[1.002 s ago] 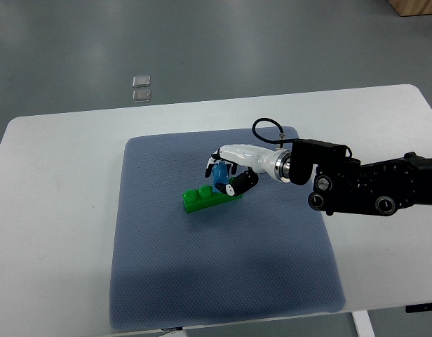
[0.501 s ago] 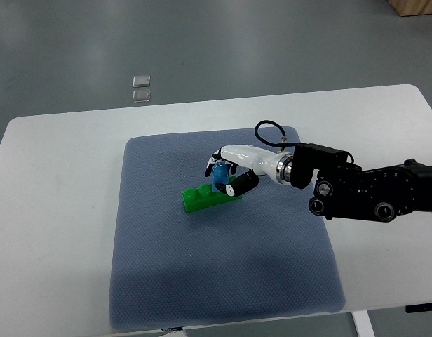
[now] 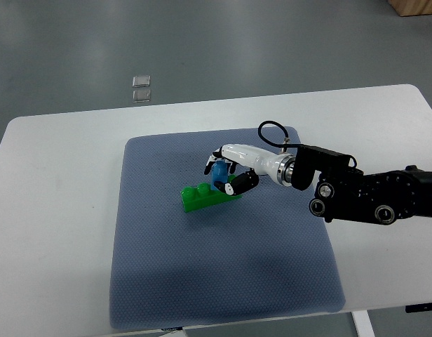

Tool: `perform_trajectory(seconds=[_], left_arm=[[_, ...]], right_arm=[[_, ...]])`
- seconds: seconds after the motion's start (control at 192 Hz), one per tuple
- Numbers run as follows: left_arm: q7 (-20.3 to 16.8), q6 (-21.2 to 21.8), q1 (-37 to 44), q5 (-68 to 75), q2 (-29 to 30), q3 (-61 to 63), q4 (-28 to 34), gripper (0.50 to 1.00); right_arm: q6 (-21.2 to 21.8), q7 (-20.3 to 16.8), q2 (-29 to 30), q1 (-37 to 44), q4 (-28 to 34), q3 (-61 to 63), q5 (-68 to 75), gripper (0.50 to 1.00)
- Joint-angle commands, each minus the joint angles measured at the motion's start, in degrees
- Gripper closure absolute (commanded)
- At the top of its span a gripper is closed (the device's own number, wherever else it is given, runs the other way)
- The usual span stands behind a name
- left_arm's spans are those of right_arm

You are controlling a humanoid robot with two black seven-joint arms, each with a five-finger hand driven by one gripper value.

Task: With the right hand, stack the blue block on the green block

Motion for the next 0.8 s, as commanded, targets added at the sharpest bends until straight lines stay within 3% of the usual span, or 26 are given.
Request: perform_trajectory(seconds=[0.0,0.793], left_arm=[[0.0,0.0,0.0,0.0,0.0,-0.02,0.0,0.5],[0.0,0.0,0.0,0.09,0.0,0.07,0.0,0.5]], right_arm=[[-0.12,0.39,-0.05,-1.07,-0.22,0.98,-0.94,0.951],[-1.08,2.67,-0.32,-5.12,-0.75,3.62,-2.61,0.948]])
